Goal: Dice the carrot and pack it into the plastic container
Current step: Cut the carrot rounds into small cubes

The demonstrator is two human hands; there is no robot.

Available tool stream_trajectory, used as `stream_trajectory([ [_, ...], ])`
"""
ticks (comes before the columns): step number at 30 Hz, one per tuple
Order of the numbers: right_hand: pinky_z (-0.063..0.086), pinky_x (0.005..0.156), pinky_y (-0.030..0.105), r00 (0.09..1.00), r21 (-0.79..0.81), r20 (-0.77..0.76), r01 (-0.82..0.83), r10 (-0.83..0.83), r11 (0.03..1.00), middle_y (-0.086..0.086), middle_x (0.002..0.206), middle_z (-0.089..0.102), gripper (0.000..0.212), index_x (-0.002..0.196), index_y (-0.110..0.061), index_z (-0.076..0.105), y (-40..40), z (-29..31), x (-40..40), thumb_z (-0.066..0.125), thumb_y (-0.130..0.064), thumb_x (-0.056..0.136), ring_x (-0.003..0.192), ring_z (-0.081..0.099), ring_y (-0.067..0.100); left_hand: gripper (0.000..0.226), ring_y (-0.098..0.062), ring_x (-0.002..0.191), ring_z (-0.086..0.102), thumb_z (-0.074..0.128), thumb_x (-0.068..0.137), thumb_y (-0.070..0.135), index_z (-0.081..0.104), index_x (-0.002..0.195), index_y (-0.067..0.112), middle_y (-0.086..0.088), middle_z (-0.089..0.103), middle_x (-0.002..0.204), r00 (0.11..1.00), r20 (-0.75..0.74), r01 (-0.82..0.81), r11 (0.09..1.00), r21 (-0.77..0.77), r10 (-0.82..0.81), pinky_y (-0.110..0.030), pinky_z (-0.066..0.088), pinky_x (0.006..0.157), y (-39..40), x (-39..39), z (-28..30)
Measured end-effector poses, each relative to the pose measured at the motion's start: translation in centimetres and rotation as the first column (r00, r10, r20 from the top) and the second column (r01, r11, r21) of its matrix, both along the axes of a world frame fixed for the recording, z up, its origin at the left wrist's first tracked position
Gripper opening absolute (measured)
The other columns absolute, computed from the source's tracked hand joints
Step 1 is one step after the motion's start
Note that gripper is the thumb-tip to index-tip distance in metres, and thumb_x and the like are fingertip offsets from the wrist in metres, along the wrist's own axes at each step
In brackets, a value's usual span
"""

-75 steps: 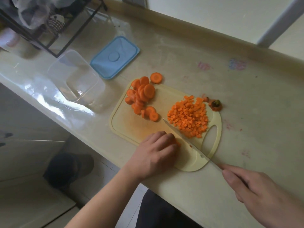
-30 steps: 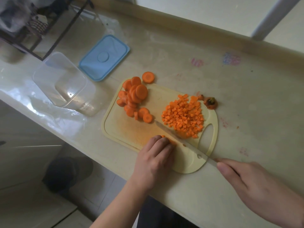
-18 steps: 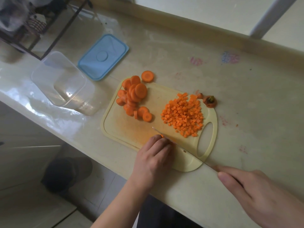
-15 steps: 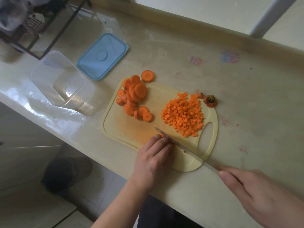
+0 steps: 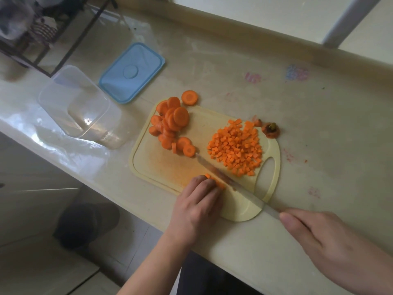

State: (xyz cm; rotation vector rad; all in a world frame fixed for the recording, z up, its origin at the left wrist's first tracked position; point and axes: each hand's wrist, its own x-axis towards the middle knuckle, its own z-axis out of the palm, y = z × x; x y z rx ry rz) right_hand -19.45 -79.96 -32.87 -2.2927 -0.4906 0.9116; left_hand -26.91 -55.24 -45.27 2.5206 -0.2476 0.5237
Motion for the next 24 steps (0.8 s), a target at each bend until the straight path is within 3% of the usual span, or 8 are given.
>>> stream_trajectory([
  [3, 0.042, 0.055, 0.018, 1.000, -0.009, -0.029, 0.005, -0.006, 1.000, -0.002, 0.062, 0.059, 0.046, 0.085, -0.054, 0.056, 0.2, 0.7, -0.4, 0.017, -0.078, 0.079, 0.059, 0.058, 0.008, 0.012, -0.033, 0.103, 0.063, 0.073, 0.091, 0.004, 0.075, 0.100, -0.004, -0.016, 0.070, 0.106, 1.000, -0.013, 0.023, 1.000, -0.013, -0.023, -0.038, 0.052, 0.088, 0.1, -0.1, -0.1],
  [4, 0.045, 0.058, 0.021, 0.999, -0.012, -0.041, 0.003, -0.003, 1.000, 0.000, 0.064, 0.060, 0.047, 0.087, -0.056, 0.055, 0.1, 0.7, -0.5, 0.016, -0.080, 0.078, 0.061, 0.058, 0.009, 0.013, -0.033, 0.103, 0.063, 0.073, 0.091, 0.003, 0.075, 0.101, -0.005, -0.016, 0.070, 0.108, 0.999, -0.019, 0.029, 0.999, -0.016, -0.029, -0.039, 0.052, 0.088, 0.2, -0.1, -0.2],
  [9, 0.049, 0.066, 0.031, 0.999, -0.058, -0.047, -0.028, 0.025, 0.998, 0.003, 0.072, 0.061, 0.080, 0.093, -0.030, 0.058, -0.9, -0.2, -0.9, 0.007, -0.088, 0.073, 0.064, 0.058, 0.014, 0.014, -0.032, 0.107, 0.064, 0.073, 0.091, 0.003, 0.075, 0.103, -0.003, -0.013, 0.071, 0.111, 0.999, -0.031, 0.025, 0.999, -0.031, -0.026, -0.036, 0.052, 0.092, 0.3, -0.1, -0.1],
  [16, 0.041, 0.058, 0.027, 0.997, -0.040, 0.050, -0.060, 0.062, 0.997, -0.006, 0.068, 0.057, 0.051, 0.079, -0.039, 0.047, 1.1, -0.8, -0.6, 0.011, -0.074, 0.084, 0.060, 0.053, 0.012, 0.018, -0.030, 0.105, 0.065, 0.064, 0.100, 0.011, 0.077, 0.100, -0.001, -0.012, 0.072, 0.108, 1.000, -0.014, 0.006, 0.998, -0.056, -0.007, -0.034, 0.053, 0.093, 0.1, 0.1, 0.2],
  [20, 0.038, 0.054, 0.026, 0.999, -0.009, 0.033, 0.015, -0.014, 1.000, -0.002, 0.056, 0.048, 0.057, 0.074, -0.029, 0.047, 0.4, -0.5, -0.1, 0.017, -0.075, 0.084, 0.052, 0.047, 0.012, 0.008, -0.031, 0.098, 0.063, 0.073, 0.092, 0.004, 0.075, 0.095, -0.003, -0.014, 0.069, 0.100, 1.000, -0.002, 0.004, 1.000, -0.011, -0.004, -0.034, 0.052, 0.089, 0.0, 0.2, 0.4],
  [24, 0.040, 0.055, 0.028, 1.000, -0.016, 0.000, 0.010, -0.010, 1.000, 0.002, 0.057, 0.048, 0.066, 0.077, -0.019, 0.049, 0.1, -0.2, -0.4, 0.018, -0.077, 0.082, 0.052, 0.046, 0.013, 0.011, -0.032, 0.099, 0.062, 0.075, 0.090, 0.002, 0.075, 0.098, -0.005, -0.016, 0.069, 0.101, 1.000, 0.004, 0.006, 1.000, -0.008, -0.006, -0.035, 0.052, 0.090, 0.0, -0.3, 0.4],
])
